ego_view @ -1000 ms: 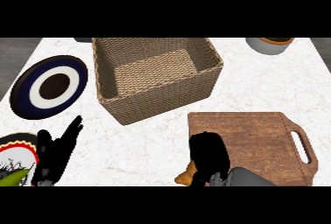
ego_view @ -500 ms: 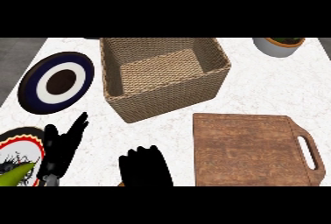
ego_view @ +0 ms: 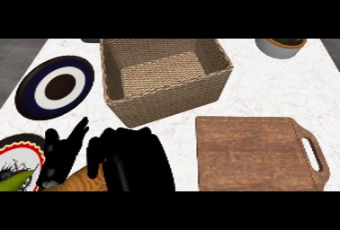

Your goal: Pick the croissant from the cutting board and place it in the basket

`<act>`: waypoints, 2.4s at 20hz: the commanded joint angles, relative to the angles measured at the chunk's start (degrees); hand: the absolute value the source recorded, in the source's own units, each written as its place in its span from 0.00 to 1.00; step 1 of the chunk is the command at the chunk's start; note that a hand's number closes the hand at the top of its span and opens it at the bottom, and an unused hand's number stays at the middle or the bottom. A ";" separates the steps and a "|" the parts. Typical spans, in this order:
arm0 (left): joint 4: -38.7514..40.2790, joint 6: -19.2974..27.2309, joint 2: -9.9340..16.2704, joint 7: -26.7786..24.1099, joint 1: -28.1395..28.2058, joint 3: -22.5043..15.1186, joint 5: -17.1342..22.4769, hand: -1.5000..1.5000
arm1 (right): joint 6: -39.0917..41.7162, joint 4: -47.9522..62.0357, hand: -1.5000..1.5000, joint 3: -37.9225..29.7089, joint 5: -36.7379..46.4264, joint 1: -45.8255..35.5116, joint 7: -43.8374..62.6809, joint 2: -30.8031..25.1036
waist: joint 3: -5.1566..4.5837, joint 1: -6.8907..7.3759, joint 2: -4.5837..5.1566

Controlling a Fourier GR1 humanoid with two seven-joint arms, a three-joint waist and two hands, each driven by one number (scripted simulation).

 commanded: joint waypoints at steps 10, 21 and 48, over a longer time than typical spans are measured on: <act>2.12 0.26 -0.48 1.40 1.93 0.15 -0.45 0.50 | -1.90 12.53 1.00 -19.27 -2.26 -25.87 15.96 0.60 | -0.62 -0.80 0.64; 3.97 -0.11 -2.07 2.39 -0.16 0.65 -0.23 0.50 | -2.30 30.70 1.00 -23.96 -9.62 -36.21 9.99 0.61 | -0.51 -1.86 1.03; 0.89 -1.34 -1.30 1.22 3.84 3.53 -1.44 0.50 | -14.27 58.32 1.00 -24.61 -19.77 -25.35 -17.49 -1.10 | -0.41 -2.78 0.85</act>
